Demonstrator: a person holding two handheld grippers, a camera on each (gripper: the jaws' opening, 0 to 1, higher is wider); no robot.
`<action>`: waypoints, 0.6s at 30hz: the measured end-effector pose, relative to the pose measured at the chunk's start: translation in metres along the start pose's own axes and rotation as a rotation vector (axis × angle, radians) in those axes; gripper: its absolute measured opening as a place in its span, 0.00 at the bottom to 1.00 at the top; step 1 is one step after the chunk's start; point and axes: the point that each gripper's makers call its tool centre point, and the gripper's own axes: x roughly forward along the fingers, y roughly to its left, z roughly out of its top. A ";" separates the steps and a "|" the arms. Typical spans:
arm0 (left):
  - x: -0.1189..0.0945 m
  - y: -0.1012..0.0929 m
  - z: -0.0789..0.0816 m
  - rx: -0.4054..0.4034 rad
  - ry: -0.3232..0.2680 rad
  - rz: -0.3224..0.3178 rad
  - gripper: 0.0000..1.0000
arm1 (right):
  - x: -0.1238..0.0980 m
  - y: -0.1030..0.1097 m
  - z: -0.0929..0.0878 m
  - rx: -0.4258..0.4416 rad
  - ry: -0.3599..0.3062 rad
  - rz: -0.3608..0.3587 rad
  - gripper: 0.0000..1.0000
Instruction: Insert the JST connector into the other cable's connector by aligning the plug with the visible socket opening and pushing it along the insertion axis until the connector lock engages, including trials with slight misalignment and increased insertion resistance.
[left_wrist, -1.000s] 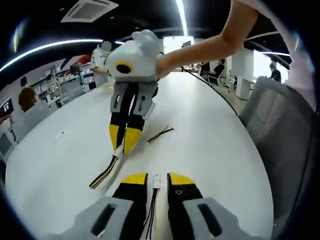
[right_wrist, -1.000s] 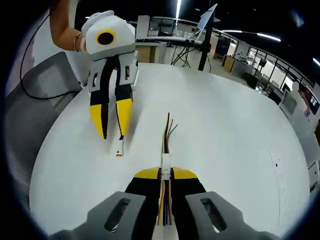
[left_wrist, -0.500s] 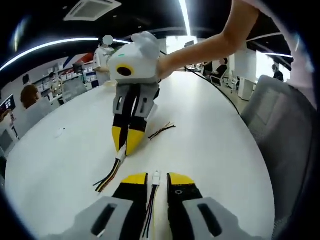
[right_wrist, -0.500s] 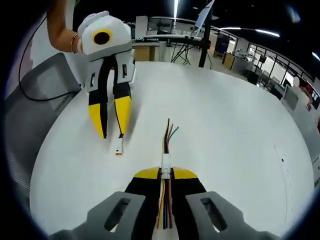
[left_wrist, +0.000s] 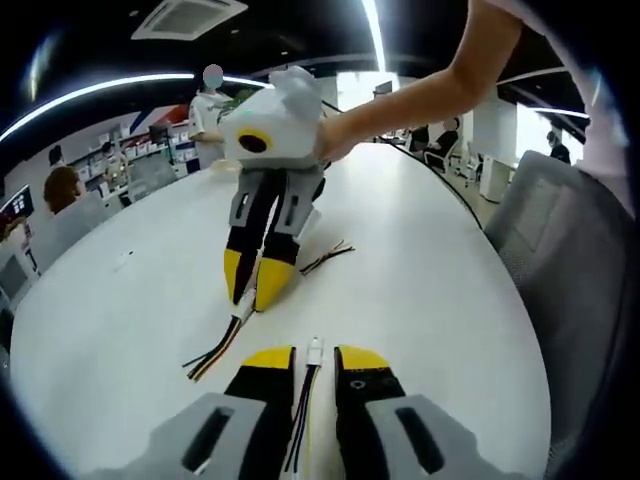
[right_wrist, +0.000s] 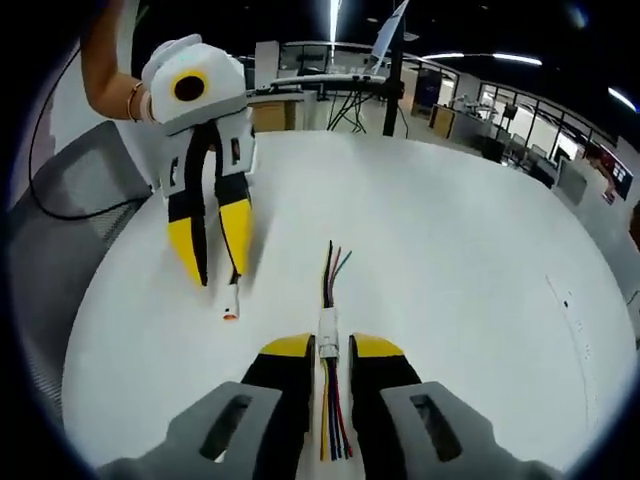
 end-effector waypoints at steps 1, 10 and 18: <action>0.000 0.000 0.000 0.000 0.001 -0.001 0.08 | -0.001 0.000 0.002 0.009 -0.018 -0.002 0.15; 0.002 -0.001 -0.001 0.009 -0.003 -0.004 0.08 | -0.025 -0.004 0.003 0.035 -0.060 -0.086 0.18; 0.007 -0.001 -0.005 0.019 0.002 -0.016 0.07 | -0.054 0.018 0.000 0.067 -0.112 -0.120 0.17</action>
